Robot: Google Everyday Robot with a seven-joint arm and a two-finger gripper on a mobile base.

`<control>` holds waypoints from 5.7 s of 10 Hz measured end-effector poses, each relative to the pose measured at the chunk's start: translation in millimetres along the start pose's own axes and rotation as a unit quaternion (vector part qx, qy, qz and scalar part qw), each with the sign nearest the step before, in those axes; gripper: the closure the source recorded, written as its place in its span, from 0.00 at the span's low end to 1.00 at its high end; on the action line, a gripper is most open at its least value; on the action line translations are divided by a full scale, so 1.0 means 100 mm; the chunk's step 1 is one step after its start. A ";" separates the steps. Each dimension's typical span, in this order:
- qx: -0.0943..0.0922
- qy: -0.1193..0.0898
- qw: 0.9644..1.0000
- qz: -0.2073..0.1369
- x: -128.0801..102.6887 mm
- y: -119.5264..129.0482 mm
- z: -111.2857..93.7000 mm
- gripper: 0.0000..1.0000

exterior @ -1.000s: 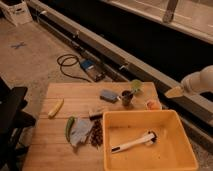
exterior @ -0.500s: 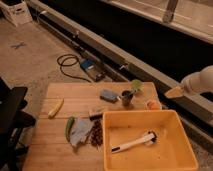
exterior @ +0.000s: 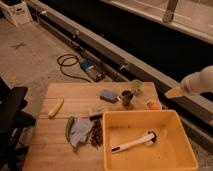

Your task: Place grapes in table surface

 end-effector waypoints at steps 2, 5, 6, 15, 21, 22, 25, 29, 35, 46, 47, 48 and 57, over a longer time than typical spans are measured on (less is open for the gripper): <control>-0.010 -0.007 1.000 -0.023 -0.15 0.09 0.01 0.25; -0.053 -0.029 0.996 -0.070 -0.58 0.60 0.04 0.25; -0.077 -0.036 0.992 -0.093 -0.76 0.87 0.06 0.25; -0.126 -0.053 0.980 -0.147 -0.99 1.32 0.03 0.25; -0.171 -0.090 0.948 -0.252 -1.49 2.22 -0.07 0.25; -0.178 -0.090 0.942 -0.271 -1.55 2.41 -0.05 0.25; -0.213 -0.076 0.913 -0.340 -1.49 3.07 0.10 0.25; -0.231 -0.064 0.899 -0.368 -1.26 3.31 0.20 0.25; -0.237 -0.057 0.886 -0.396 -1.40 3.55 0.31 0.25; -0.236 0.100 0.890 -0.377 -1.02 4.51 1.19 0.25; -0.218 0.116 0.900 -0.359 -1.01 4.53 1.19 0.25; -0.205 0.126 0.905 -0.351 -1.00 4.54 1.19 0.25; -0.214 0.183 0.923 -0.264 -0.67 4.48 1.47 0.25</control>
